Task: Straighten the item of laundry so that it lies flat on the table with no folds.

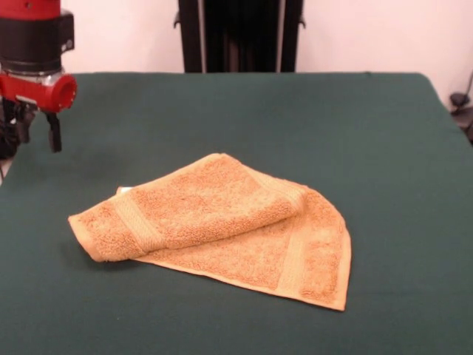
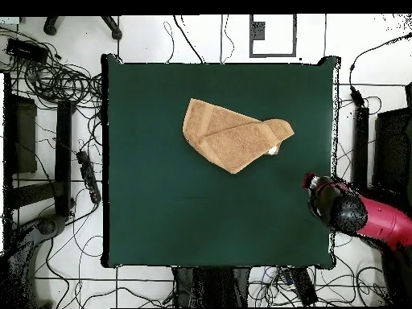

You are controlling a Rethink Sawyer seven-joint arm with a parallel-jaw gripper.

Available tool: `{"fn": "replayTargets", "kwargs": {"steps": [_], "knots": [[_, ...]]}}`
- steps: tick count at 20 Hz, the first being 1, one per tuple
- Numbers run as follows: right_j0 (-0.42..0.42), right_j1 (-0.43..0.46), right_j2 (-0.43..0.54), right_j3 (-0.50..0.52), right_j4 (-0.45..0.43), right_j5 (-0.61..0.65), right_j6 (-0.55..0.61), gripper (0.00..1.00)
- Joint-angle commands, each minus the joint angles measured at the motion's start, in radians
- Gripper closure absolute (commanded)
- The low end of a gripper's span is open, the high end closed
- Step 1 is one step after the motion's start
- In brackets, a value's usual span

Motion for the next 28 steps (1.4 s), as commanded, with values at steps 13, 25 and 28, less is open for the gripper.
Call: {"fn": "replayTargets", "kwargs": {"steps": [13, 25, 28], "knots": [[0.106, 0.027, 0.082, -0.060, 0.083, 0.165, 0.008, 0.00], [0.124, 0.006, 0.112, -0.168, 0.143, 0.331, -0.072, 0.00], [0.120, 0.015, 0.119, -0.173, 0.144, 0.327, -0.078, 0.00]]}}
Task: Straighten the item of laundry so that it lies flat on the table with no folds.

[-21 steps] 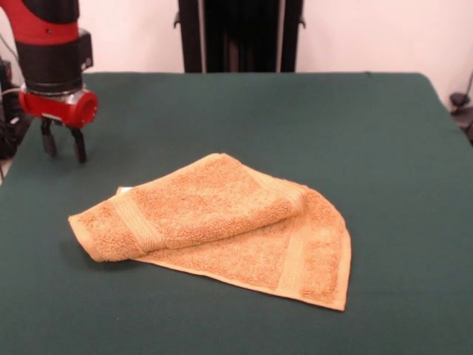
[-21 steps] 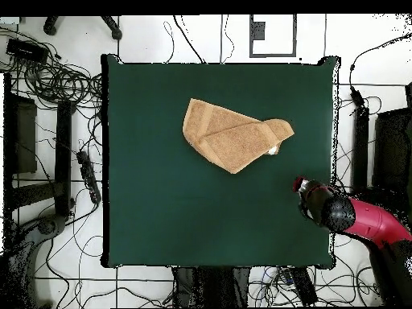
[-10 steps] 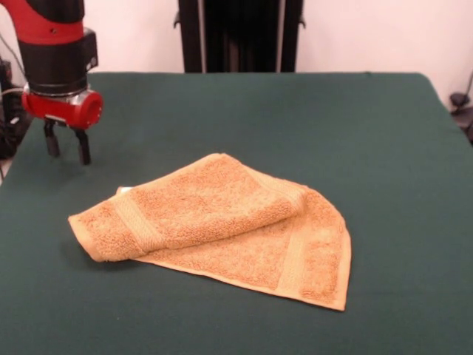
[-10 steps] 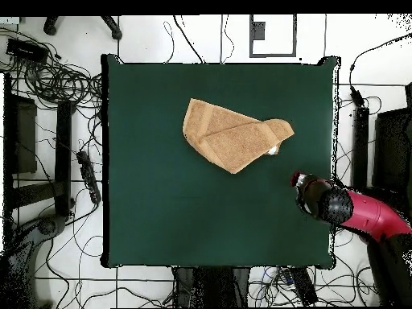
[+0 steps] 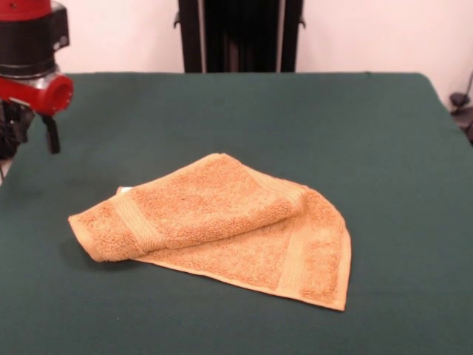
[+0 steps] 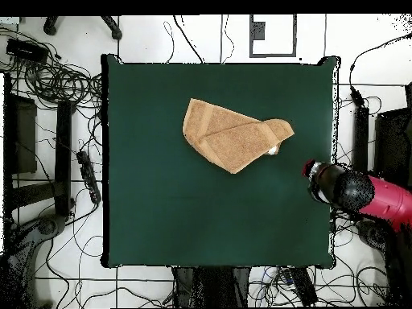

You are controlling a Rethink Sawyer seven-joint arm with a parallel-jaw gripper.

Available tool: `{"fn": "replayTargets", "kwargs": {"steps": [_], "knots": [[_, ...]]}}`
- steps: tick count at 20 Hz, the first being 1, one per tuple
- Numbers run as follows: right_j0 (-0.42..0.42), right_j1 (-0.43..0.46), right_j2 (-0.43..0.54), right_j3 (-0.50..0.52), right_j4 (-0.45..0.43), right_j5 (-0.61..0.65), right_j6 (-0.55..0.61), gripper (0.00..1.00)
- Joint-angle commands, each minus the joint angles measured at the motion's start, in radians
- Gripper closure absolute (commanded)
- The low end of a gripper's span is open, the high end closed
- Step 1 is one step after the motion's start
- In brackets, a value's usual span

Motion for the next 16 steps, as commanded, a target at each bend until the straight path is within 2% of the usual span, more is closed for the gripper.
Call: {"fn": "replayTargets", "kwargs": {"steps": [1, 3, 9, 16], "knots": [[0.047, 0.040, 0.120, -0.058, 0.045, 0.109, -0.081, 0.00], [0.046, 0.056, 0.121, -0.067, 0.047, 0.120, -0.093, 0.00], [0.051, 0.101, 0.122, -0.075, 0.032, 0.047, -0.070, 0.00], [0.128, 0.135, 0.068, -0.111, 0.042, 0.007, 0.060, 0.00]]}}
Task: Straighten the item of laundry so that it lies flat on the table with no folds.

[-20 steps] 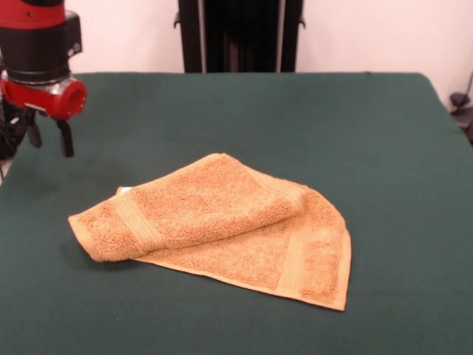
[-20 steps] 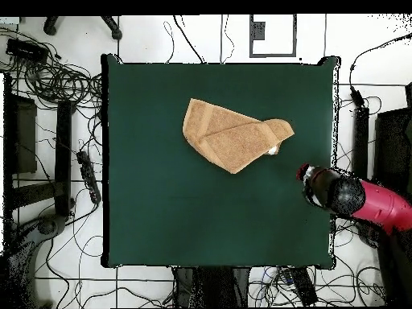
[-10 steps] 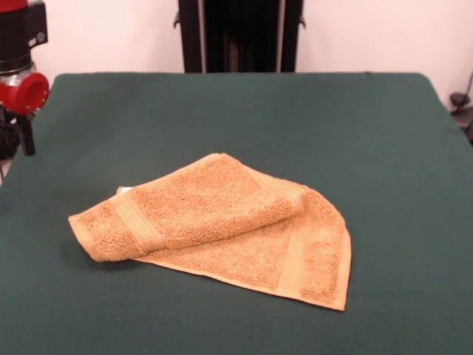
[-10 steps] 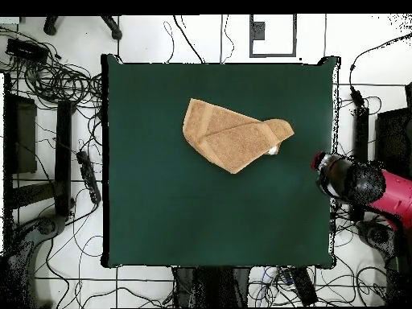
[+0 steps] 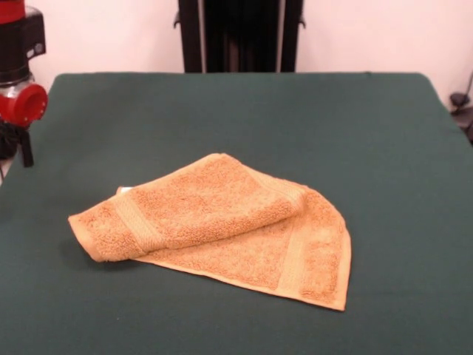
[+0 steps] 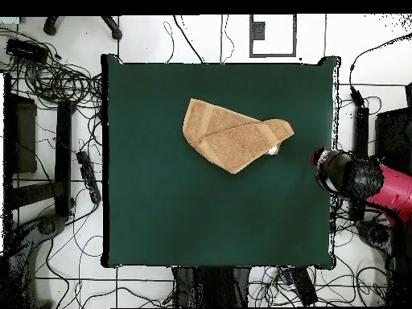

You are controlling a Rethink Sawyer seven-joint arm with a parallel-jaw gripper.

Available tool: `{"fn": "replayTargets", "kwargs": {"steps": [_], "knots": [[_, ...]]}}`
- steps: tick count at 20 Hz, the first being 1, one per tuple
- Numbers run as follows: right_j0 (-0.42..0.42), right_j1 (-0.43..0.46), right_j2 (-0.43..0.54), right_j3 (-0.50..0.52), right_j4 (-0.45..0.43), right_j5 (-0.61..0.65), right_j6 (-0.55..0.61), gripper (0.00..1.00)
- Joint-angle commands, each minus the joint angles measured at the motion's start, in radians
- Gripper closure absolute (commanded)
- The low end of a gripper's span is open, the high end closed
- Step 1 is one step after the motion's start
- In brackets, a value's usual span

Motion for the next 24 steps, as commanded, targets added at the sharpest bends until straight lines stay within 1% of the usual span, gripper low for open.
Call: {"fn": "replayTargets", "kwargs": {"steps": [1, 5, 10, 15, 19, 24], "knots": [[0.123, 0.101, 0.059, -0.022, 0.036, -0.003, 0.078, 0.00], [0.164, 0.096, 0.035, -0.049, 0.065, 0.026, 0.128, 0.00], [0.187, 0.089, 0.029, -0.120, 0.110, 0.124, 0.106, 0.00], [0.202, 0.110, 0.020, -0.211, 0.149, 0.202, 0.077, 0.00], [0.204, 0.137, 0.015, -0.258, 0.164, 0.214, 0.062, 0.00], [0.206, 0.190, -0.006, -0.293, 0.153, 0.173, 0.073, 0.00]]}}
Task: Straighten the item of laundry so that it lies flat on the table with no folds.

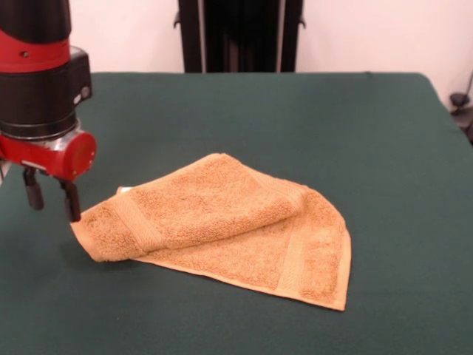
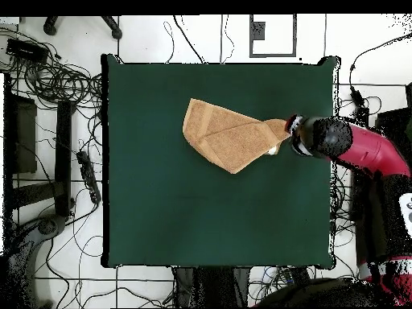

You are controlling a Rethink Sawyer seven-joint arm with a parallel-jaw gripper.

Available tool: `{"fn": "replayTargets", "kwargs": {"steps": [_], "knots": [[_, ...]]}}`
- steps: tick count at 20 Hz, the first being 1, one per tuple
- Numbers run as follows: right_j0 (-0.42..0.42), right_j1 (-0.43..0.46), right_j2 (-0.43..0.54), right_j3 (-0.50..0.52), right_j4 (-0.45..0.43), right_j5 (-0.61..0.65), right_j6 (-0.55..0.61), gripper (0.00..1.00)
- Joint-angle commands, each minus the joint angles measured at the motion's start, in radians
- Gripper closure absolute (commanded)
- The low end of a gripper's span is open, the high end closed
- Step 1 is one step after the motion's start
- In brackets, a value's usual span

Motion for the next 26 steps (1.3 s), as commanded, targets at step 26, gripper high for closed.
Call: {"fn": "replayTargets", "kwargs": {"steps": [26], "knots": [[0.088, 0.077, -0.045, -0.016, 0.062, 0.030, 0.128, 0.00]]}}
